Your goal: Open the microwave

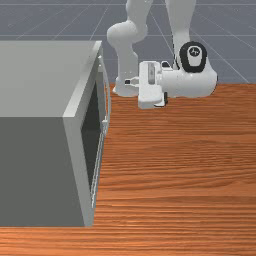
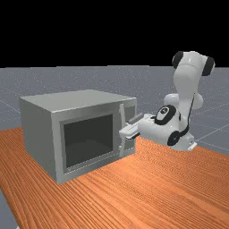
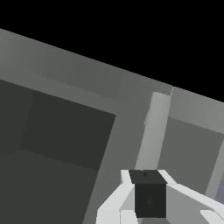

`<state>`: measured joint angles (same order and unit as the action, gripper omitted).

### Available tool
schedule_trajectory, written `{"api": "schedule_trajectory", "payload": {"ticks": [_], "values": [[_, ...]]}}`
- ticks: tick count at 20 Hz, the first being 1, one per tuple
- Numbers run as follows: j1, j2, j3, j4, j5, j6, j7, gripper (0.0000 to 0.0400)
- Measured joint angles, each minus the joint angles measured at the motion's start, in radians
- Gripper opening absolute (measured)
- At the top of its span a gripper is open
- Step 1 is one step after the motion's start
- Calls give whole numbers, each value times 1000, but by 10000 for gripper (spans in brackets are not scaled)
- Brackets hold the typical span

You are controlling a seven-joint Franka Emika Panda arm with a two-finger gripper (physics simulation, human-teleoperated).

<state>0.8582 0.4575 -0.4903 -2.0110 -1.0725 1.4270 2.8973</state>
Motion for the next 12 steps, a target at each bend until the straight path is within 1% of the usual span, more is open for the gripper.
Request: {"api": "schedule_trajectory", "payload": {"ticks": [2,3,6,7,8,9,10,11,12], "values": [[10,-5,-5,-18,-10,5,0,0],[-12,-4,4,19,97,-2,0,0],[12,-11,-6,-22,60,5,0,0],[17,-12,-10,-27,68,2,0,157],[22,-13,-13,-33,70,1,0,252],[27,-13,-15,-37,71,1,0,310],[30,-13,-18,-38,73,1,0,346],[36,8,-24,-30,77,-25,0,367],[41,9,-28,-38,79,-25,0,380]]}}
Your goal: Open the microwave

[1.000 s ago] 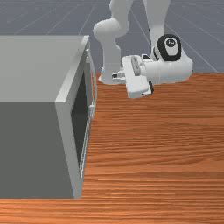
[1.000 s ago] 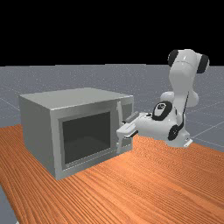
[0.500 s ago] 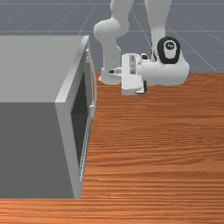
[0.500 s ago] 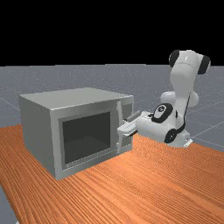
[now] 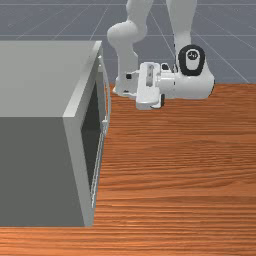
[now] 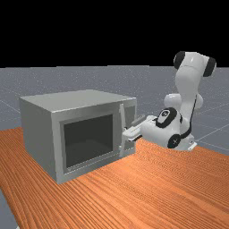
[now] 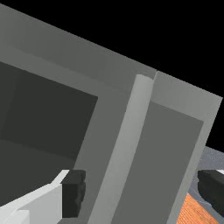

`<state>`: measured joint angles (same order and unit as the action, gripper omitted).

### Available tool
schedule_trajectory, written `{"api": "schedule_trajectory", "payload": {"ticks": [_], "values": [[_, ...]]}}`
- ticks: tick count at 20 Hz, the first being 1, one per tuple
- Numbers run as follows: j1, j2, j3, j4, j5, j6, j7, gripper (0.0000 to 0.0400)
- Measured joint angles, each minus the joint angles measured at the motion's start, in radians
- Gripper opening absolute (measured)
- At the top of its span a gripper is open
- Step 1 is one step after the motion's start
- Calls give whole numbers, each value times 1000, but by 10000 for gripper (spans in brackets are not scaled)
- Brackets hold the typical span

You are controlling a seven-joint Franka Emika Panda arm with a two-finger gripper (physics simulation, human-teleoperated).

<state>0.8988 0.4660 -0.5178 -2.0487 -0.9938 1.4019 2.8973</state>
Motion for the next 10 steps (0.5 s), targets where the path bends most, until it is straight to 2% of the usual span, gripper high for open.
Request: {"api": "schedule_trajectory", "payload": {"ticks": [3,10], "values": [[11,16,-8,-5,6,-1,0,396],[35,59,-28,2,32,6,0,400]]}}
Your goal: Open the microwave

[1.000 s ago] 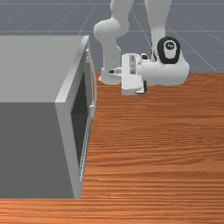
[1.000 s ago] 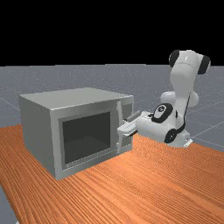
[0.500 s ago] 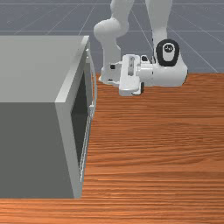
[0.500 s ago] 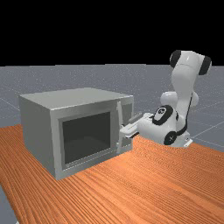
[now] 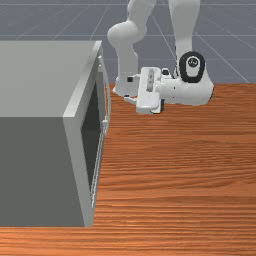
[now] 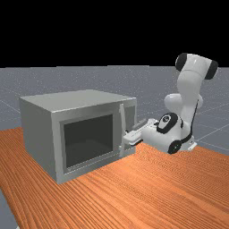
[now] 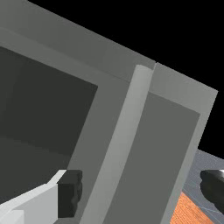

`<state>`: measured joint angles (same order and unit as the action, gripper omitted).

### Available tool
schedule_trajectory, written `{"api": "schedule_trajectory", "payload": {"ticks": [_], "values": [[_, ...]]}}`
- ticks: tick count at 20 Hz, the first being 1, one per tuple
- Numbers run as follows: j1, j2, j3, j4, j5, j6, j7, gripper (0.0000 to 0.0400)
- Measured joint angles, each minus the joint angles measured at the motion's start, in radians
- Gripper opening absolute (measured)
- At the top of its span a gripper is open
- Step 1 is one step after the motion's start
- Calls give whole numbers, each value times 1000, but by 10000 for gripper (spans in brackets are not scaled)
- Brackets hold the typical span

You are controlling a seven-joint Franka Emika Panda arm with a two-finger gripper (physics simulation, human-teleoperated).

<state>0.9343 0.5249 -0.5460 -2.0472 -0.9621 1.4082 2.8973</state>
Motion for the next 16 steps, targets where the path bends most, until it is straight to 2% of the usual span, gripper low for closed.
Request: {"api": "schedule_trajectory", "payload": {"ticks": [16], "values": [[33,76,-72,15,38,49,0,400]]}}
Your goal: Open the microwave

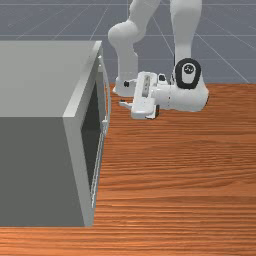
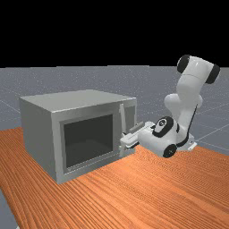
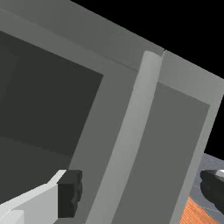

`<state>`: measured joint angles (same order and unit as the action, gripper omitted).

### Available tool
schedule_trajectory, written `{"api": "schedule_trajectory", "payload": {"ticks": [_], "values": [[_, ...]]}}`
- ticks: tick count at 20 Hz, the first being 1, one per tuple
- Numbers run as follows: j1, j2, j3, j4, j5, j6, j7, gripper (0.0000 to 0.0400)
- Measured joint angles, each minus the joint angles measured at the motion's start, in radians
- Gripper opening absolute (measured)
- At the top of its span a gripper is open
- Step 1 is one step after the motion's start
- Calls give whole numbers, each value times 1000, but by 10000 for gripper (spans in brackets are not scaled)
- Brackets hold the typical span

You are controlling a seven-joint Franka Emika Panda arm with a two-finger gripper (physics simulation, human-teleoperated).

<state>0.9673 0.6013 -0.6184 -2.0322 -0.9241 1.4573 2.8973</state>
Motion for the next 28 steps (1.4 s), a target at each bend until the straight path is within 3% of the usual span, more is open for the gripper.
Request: {"api": "schedule_trajectory", "payload": {"ticks": [16,17,20,28], "values": [[-20,71,-106,-2,33,108,0,400],[-18,75,-112,-2,37,113,0,257],[0,84,-125,-22,45,121,0,182],[32,113,-161,-24,69,143,0,175]]}}
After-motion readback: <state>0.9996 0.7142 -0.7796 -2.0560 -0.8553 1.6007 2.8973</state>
